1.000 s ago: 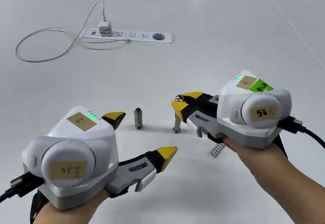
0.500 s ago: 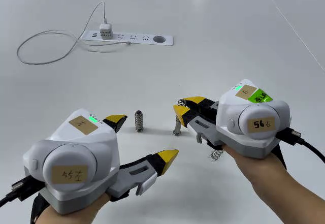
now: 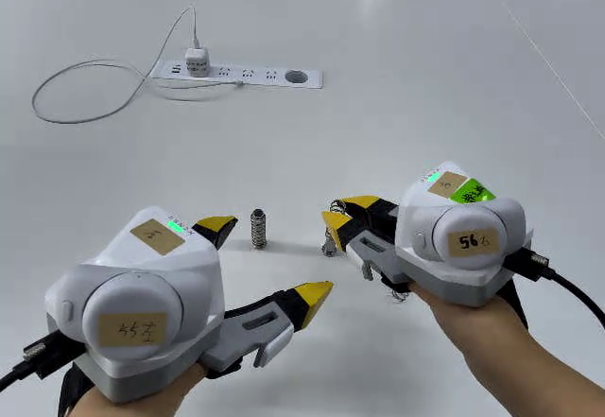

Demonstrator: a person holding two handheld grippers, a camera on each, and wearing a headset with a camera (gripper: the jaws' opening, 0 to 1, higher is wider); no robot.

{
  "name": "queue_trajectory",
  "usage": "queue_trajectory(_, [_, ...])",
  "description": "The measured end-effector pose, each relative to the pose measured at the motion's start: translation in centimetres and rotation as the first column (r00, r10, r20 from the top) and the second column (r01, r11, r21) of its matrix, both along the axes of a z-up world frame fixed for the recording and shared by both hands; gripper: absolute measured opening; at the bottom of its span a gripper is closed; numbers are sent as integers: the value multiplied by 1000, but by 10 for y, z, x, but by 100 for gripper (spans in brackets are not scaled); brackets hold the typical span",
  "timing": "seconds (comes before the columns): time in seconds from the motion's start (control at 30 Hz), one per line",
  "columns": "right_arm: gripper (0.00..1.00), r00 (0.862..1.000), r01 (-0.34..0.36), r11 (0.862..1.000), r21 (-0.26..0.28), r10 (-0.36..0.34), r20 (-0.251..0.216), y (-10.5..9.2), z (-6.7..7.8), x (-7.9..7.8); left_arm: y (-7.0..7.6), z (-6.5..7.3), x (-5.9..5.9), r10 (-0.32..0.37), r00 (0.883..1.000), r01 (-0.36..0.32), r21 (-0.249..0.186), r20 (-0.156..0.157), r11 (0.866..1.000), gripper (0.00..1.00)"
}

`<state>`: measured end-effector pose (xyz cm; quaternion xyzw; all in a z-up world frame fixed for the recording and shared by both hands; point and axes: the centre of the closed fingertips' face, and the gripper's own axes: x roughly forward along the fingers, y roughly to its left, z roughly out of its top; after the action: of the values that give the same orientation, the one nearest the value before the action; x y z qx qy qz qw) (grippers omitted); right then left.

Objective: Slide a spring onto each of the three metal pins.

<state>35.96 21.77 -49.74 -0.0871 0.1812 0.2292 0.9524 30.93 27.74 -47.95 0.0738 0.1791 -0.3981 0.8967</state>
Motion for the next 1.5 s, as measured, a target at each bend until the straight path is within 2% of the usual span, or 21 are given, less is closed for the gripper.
queue_trajectory(0.57, [12,997,38,999,26,-37,-67,-2,-20,1,1,-1,-1,1,1000,-1,4,-2,1000,68])
queue_trajectory(1.07, [12,994,57,998,39,-52,-100,-2,-29,1,2,-2,-1,4,1000,-4,7,-4,1000,68])
queue_trajectory(1.17, [16,993,54,998,41,-49,-107,-1,-30,0,2,-2,-1,2,1000,-2,6,-8,1000,68])
queue_trajectory(1.3, [18,991,69,995,66,-61,-117,-2,-28,-1,2,-2,-2,0,1000,0,12,-10,1000,69])
queue_trajectory(1.5, [24,987,98,980,171,-73,-147,1,-14,-4,3,0,-1,5,1000,-5,15,-5,1000,70])
